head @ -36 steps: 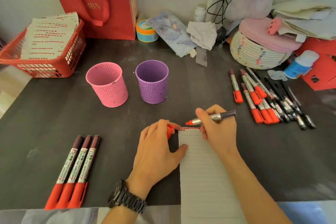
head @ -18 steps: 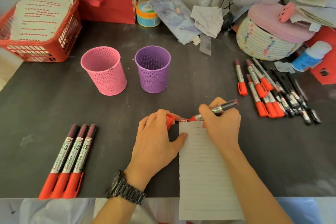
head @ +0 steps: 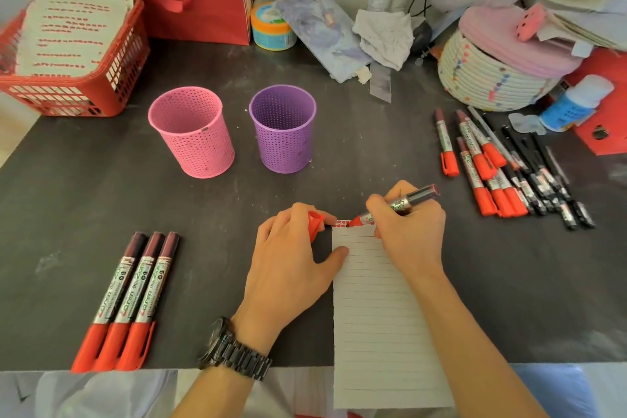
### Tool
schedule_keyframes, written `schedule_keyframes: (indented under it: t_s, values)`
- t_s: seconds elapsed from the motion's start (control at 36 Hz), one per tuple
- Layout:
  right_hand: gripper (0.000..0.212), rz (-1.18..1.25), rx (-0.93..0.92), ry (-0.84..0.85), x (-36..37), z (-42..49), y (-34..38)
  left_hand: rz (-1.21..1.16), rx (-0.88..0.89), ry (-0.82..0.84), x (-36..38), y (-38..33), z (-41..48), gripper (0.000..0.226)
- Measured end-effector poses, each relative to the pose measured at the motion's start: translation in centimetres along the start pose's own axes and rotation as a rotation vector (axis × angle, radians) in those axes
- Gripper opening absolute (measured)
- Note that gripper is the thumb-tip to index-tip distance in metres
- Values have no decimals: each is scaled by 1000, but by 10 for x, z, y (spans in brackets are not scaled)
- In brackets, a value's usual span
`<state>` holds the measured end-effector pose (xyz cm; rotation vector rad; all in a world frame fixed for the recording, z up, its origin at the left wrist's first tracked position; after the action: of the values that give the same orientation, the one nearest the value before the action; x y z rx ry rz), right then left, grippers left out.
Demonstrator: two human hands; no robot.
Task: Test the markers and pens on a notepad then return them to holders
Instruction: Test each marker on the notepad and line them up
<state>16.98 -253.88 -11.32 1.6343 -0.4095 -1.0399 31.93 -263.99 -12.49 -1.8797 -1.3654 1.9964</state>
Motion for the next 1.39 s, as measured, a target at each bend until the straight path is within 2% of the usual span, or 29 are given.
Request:
schedule_keyframes:
  t_s: [1.17, 1.39]
  values:
    - [35, 12, -24, 9, 0, -1, 1, -11, -5, 2, 1, 0, 1, 42]
    - [32, 333, -7, -44, -13, 0, 0, -18, 8, -2, 1, 1, 1, 41]
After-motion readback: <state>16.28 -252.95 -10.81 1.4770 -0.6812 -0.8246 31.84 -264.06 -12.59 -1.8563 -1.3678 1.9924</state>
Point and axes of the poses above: each hand's wrist, its own z-axis towards the middle knuckle, its own x-axis out of the palm, y = z × x, the point moved 3 cm from there along z, towards the middle knuckle, and after that the axes turned 14 degrees about y, right-handed, at the moved point
